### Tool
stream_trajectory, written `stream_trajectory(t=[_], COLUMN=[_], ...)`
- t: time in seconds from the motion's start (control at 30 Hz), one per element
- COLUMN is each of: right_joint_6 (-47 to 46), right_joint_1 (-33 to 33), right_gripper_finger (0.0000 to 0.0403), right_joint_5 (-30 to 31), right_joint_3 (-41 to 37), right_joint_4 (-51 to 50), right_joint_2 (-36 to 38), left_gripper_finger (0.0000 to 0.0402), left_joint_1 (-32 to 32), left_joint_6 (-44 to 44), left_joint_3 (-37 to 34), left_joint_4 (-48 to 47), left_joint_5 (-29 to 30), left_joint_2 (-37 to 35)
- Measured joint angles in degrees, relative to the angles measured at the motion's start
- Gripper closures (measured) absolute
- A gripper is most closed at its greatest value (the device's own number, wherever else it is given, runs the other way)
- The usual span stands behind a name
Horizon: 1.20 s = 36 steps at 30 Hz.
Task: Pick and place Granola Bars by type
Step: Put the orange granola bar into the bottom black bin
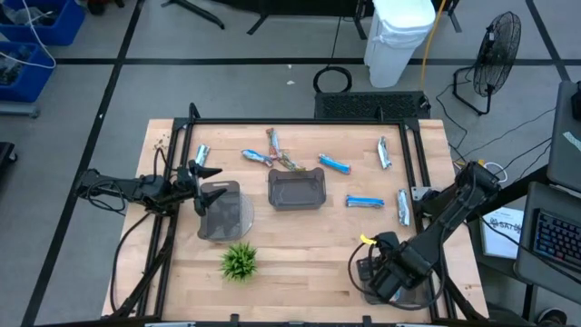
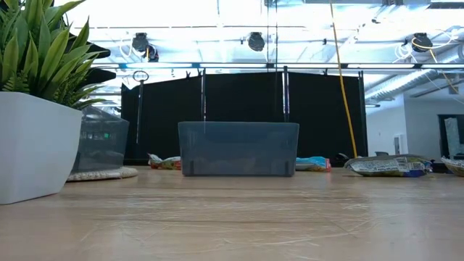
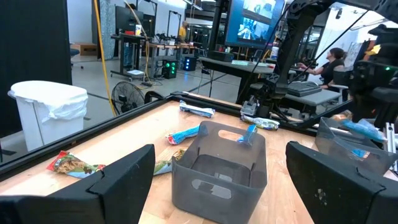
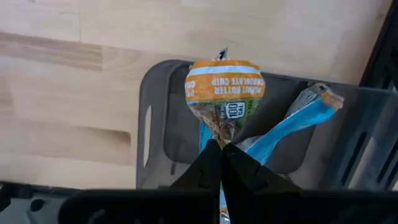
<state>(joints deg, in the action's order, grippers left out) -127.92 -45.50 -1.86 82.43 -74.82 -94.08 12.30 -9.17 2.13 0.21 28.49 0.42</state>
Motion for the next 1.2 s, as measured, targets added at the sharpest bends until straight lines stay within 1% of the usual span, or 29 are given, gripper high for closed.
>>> stream_trajectory(t=[0.2,0.47,0.57,0.8,0.97,1.2], right_joint_6=[0.00,0.00,-0.02,-0.02,0.05,-0.02], right_joint_1=[-0.40,-1.62,-2.48,-3.45,-4.20,-4.62], right_gripper_finger=[0.0403,0.0403,0.0403,0.0403,0.0403,0.0402], right_joint_5=[-1.22,-1.21,-1.28,-1.76,-4.42,-4.06], right_joint_3=[-3.42,-9.34,-11.12,-13.41,-15.71,-16.08], right_joint_4=[1.71,9.14,10.44,11.67,13.67,14.18], right_joint_2=[0.00,0.00,0.00,0.00,0.00,0.00], left_gripper_finger=[0.0041,0.0041,0.0041,0.0041,0.0041,0.0041], left_joint_1=[0.01,0.01,0.00,0.01,0.00,0.00], left_joint_6=[-0.01,-0.02,0.00,-0.01,0.00,-0.02], left_joint_3=[0.00,0.00,0.00,0.00,0.00,0.00], left_joint_4=[0.00,-0.01,0.00,0.00,0.00,0.00], left_joint_5=[0.00,0.00,0.00,0.00,0.00,0.00], left_joint_2=[0.00,0.00,0.00,-0.02,-0.02,0.00])
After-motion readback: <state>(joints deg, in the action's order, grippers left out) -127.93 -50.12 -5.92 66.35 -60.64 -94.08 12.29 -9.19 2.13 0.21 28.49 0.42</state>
